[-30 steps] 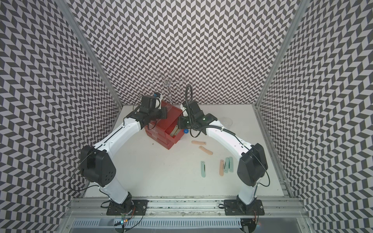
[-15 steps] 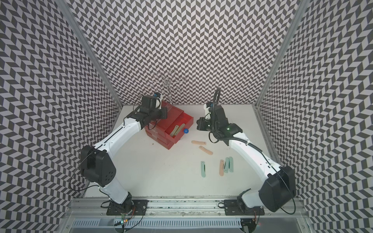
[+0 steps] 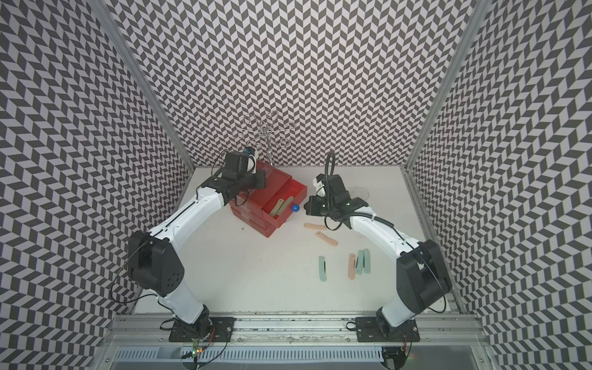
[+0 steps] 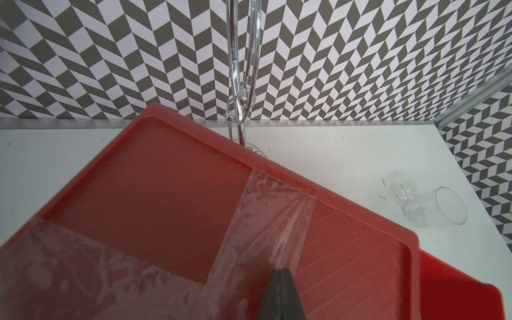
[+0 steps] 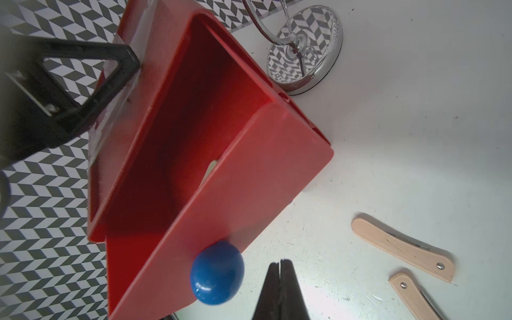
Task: Place the fruit knives into the drawer by color
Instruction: Close the drawer in the storage box.
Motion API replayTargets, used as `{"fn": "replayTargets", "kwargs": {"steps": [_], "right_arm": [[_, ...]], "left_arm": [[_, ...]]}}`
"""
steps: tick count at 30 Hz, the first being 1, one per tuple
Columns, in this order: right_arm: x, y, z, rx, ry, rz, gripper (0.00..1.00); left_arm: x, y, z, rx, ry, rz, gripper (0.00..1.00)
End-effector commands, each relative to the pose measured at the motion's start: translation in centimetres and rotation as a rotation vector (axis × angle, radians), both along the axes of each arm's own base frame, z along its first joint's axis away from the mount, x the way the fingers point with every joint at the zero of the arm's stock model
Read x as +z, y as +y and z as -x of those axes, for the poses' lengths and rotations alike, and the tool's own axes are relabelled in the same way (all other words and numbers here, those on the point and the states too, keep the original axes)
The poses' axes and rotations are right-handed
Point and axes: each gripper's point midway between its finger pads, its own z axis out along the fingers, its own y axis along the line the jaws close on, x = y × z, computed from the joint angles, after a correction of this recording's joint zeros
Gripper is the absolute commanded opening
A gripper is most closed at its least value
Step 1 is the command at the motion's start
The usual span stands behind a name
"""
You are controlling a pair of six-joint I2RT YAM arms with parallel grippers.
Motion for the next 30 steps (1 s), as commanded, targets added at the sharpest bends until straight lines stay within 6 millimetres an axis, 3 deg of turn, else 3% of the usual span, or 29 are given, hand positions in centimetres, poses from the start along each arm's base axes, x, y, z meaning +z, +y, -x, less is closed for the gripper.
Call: {"fn": "replayTargets", "kwargs": {"steps": [1,30], "right_arm": [[2.9,1.6,-1.0,0.040,-0.081,-0.080,0.00],[3.6,7.6,-2.7,0.168,-0.085,-0.186,0.00]], "left_arm": [[-9.8,1.7,3.4,0.010,0.312,-0.149,0.00],[-10.2,1.6,3.6,0.005,0.320,-0.155,0.00]]}}
